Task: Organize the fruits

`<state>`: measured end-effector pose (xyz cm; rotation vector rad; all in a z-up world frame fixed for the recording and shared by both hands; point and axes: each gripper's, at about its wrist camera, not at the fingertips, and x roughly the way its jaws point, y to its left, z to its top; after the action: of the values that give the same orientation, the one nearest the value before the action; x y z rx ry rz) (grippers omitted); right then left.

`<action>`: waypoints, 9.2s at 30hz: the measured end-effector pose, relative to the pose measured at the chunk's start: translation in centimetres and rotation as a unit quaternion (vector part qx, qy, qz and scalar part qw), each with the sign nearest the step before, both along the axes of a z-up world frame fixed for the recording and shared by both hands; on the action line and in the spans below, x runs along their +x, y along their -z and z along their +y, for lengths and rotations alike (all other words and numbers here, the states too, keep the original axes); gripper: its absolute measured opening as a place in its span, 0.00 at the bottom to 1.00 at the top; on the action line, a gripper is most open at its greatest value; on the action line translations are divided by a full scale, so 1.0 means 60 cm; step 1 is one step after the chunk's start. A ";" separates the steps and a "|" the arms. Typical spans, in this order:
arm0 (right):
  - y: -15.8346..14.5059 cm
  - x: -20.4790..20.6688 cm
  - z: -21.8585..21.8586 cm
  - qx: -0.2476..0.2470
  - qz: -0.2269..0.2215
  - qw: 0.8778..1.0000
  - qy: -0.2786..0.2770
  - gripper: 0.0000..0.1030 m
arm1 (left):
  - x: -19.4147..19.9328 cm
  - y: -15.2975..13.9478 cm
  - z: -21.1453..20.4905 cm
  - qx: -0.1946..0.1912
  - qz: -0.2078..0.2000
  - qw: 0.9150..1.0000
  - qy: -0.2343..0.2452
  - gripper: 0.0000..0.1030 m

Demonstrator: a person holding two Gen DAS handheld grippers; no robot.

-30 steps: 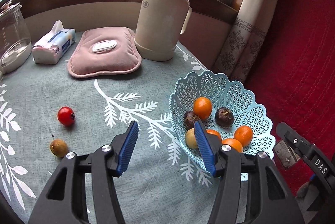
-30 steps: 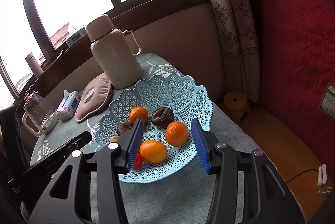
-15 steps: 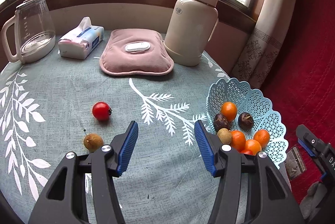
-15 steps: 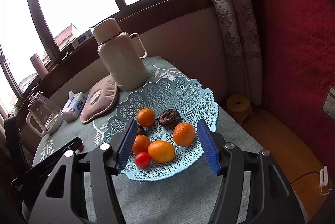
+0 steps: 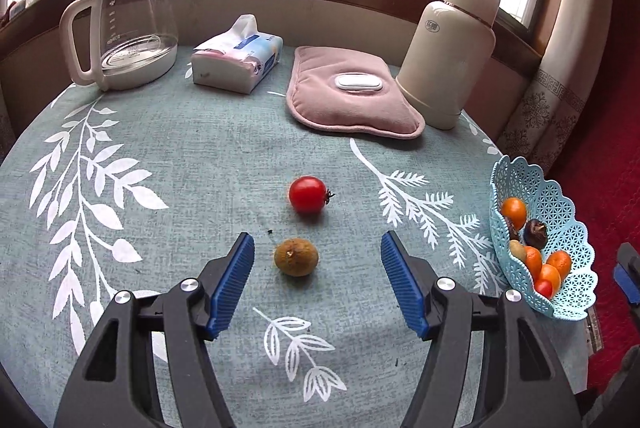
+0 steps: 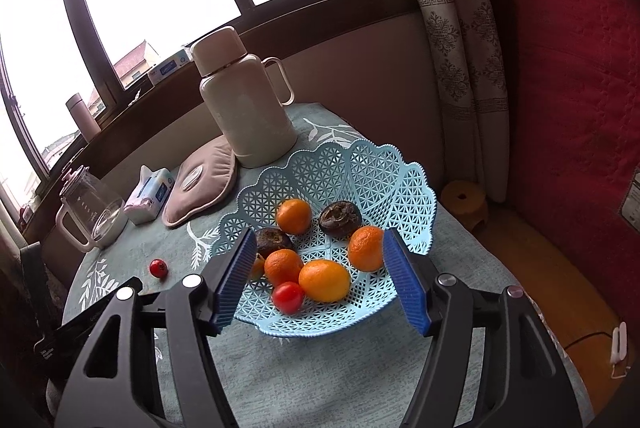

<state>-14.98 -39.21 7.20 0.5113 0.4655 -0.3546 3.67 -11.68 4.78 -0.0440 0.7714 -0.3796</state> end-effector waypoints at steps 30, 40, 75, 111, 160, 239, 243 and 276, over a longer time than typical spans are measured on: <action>0.013 0.020 0.034 -0.012 0.018 0.999 -0.030 0.66 | 0.025 0.056 -0.017 0.030 0.027 0.999 0.020 0.28; 0.014 0.036 0.070 -0.017 0.024 0.998 -0.052 0.66 | 0.000 0.015 0.029 0.027 -0.026 0.999 -0.014 0.28; 0.065 0.356 0.342 -0.102 0.134 0.954 -0.249 0.65 | 0.002 0.033 0.162 0.007 -0.027 0.988 -0.149 0.28; 0.044 0.341 0.335 -0.092 0.125 0.962 -0.223 0.30 | -0.006 0.033 0.155 -0.001 -0.029 0.990 -0.140 0.28; -0.004 0.063 0.029 -0.018 0.078 0.997 -0.001 0.30 | -0.055 0.031 0.080 0.025 -0.055 0.997 -0.053 0.28; -0.019 -0.078 -0.050 -0.019 -0.005 0.999 0.043 0.82 | -0.148 -0.067 -0.197 0.025 -0.112 0.983 0.146 0.88; -0.015 -0.083 -0.049 -0.024 0.005 0.999 0.034 0.86 | -0.161 -0.071 -0.192 0.042 -0.125 0.982 0.137 0.90; -0.002 -0.064 0.013 -0.097 0.053 0.993 -0.028 0.96 | -0.231 -0.092 -0.176 0.104 -0.200 0.970 0.092 0.90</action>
<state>-18.85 -38.45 7.29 0.2907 0.5405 -0.3692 -10.20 -22.26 10.31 0.2955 0.4125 -0.4650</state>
